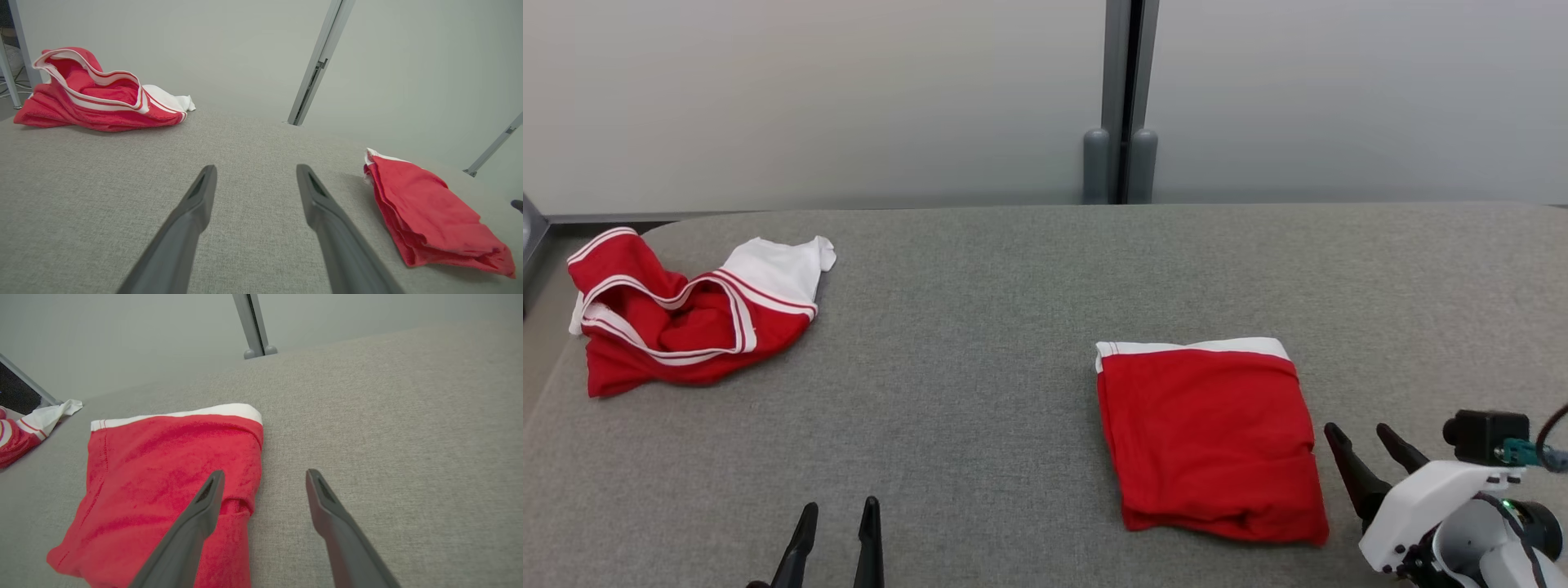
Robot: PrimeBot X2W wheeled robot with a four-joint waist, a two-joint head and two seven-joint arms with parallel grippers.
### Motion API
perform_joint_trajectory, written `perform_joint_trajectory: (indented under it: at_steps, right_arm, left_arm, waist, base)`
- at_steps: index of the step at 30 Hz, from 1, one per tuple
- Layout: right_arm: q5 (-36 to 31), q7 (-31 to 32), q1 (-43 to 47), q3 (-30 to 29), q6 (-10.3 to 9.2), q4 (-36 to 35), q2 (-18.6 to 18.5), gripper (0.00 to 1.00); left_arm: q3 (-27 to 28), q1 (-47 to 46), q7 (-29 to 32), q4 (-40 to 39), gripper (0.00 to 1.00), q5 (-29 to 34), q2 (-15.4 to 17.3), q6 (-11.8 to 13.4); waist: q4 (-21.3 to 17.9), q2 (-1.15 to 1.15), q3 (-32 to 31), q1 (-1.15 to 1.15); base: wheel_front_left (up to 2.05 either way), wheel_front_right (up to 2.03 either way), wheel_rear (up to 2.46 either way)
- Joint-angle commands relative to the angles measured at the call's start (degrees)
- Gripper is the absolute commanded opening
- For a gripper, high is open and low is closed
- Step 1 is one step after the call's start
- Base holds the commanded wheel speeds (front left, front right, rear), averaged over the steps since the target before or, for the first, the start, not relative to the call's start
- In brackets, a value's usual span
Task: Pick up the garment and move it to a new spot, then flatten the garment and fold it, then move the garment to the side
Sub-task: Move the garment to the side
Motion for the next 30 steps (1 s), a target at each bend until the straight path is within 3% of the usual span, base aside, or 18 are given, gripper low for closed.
perform_joint_trajectory:
  at_steps: [1,9,10,11,17,19,23,30]
  right_arm:
    - [0.4,0.8,-1.1,0.6,0.0,0.3,-0.7,1.0]
    - [10.2,9.2,-6.1,6.7,0.0,5.3,-2.1,1.0]
    - [11.2,9.4,-6.7,7.2,0.0,5.2,-1.9,0.24]
    - [12.5,9.3,-7.4,7.3,0.0,5.4,-1.8,0.0]
    - [17.0,8.8,-12.7,7.9,0.0,4.9,-4.9,0.0]
    - [16.3,9.2,-15.8,8.0,0.0,5.5,-9.6,0.0]
    - [13.1,8.7,-20.4,7.3,0.0,8.8,-16.9,0.0]
    - [5.5,8.6,-29.0,6.2,-0.01,18.1,-27.3,0.0]
  left_arm:
    - [-0.1,-1.3,0.0,0.0,1.0,0.1,0.2,-0.2]
    - [-1.4,-4.5,0.0,0.4,1.0,-0.7,0.2,0.3]
    - [-1.4,-4.6,0.0,0.3,1.0,-0.9,0.2,0.5]
    - [-1.5,-4.7,0.0,0.2,1.0,-1.0,0.2,0.7]
    - [-1.4,-7.0,0.0,-1.8,1.0,-0.8,0.2,1.3]
    - [-1.6,-9.3,0.0,-2.7,1.0,0.7,0.2,0.8]
    - [-2.0,-13.5,0.0,-2.2,1.0,3.6,0.2,-0.6]
    - [-3.1,-18.5,0.0,-1.5,1.0,7.2,0.3,-2.5]
  waist:
    - [1.0,0.0,1.4,0.0]
    - [3.8,0.0,5.2,0.0]
    - [3.7,0.0,5.7,0.0]
    - [3.5,0.0,6.2,0.0]
    - [-2.3,0.0,11.2,0.0]
    - [-6.2,0.0,15.1,0.0]
    - [-10.0,0.0,20.1,0.0]
    - [-12.0,0.0,26.0,0.0]
  base:
    - [0.0,0.0,0.0]
    - [0.0,0.0,0.0]
    - [0.0,0.0,0.0]
    - [0.0,0.0,0.0]
    - [0.0,0.0,0.0]
    - [0.0,0.0,0.0]
    - [0.0,0.0,0.0]
    - [0.0,0.0,0.0]
